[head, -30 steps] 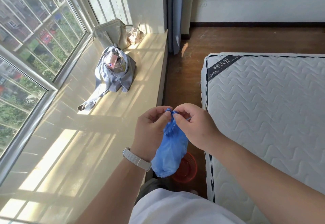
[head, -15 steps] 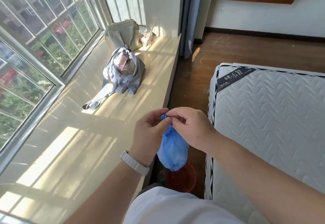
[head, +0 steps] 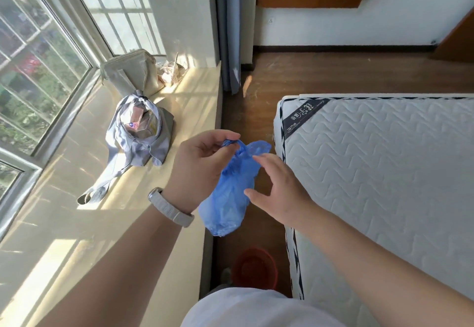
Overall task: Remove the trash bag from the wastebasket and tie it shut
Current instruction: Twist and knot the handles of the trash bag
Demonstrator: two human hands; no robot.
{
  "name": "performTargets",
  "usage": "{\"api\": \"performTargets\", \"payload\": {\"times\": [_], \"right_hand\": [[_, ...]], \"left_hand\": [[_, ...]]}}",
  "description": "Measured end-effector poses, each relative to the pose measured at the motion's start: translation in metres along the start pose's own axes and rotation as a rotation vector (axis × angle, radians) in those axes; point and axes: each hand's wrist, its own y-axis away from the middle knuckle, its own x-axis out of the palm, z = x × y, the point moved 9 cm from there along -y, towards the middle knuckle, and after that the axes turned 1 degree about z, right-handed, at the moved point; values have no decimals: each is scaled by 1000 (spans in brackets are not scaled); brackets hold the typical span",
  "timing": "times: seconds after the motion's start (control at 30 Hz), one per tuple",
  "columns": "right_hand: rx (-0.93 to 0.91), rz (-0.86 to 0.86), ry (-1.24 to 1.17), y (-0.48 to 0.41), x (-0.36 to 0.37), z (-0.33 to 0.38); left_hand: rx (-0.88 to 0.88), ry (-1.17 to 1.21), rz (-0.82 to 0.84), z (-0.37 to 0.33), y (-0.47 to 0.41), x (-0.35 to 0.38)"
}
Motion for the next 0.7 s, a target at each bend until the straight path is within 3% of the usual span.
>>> {"api": "performTargets", "payload": {"times": [0.47, 0.7], "right_hand": [[108, -167, 183, -33, 2, -4], [127, -224, 178, -44, 11, 2]], "left_hand": [[5, 242, 331, 18, -43, 31], [-12, 325, 375, 22, -59, 14]]}}
